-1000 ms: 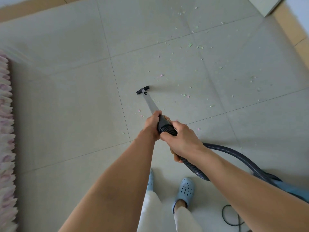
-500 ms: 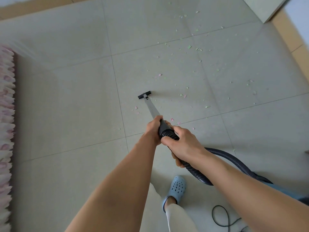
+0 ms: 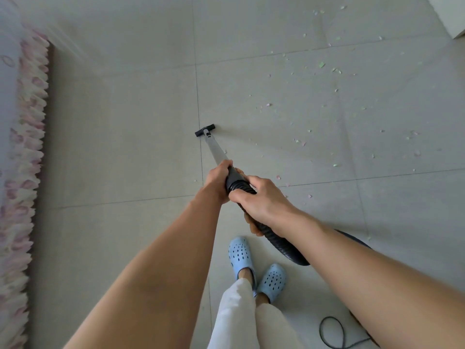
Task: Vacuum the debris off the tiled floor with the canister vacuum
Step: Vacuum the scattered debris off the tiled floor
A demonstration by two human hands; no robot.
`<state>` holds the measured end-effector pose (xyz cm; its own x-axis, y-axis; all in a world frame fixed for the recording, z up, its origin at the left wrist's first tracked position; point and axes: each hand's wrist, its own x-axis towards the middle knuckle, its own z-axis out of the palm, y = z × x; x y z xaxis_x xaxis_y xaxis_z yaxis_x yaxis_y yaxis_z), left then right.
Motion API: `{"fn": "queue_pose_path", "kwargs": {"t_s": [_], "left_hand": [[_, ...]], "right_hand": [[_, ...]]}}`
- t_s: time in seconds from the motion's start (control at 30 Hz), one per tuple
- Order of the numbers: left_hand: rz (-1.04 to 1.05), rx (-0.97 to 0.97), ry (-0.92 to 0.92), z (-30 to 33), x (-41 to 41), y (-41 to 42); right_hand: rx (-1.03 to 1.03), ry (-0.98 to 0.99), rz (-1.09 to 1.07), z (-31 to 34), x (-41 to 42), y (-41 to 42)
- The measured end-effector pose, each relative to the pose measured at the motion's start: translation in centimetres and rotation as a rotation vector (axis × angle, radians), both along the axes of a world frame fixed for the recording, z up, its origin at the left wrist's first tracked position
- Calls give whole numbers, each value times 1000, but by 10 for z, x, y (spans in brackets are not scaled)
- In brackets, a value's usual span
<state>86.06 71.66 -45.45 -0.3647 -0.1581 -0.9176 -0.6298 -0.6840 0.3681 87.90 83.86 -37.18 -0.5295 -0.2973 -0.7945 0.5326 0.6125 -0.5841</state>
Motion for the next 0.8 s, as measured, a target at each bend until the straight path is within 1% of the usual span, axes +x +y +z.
{"fn": "queue_pose_path", "kwargs": {"t_s": [0.2, 0.33, 0.63, 0.8], "left_hand": [[-37, -56, -10, 9, -8, -35], [37, -44, -26, 10, -2, -40], [71, -115, -85, 4, 19, 13], [150, -80, -65, -9, 24, 55]], "right_hand": [[-4, -36, 23, 4, -17, -36], [0, -54, 67, 7, -18, -38], [36, -11, 227, 1, -7, 16], [79, 80, 340, -3, -1, 56]]}}
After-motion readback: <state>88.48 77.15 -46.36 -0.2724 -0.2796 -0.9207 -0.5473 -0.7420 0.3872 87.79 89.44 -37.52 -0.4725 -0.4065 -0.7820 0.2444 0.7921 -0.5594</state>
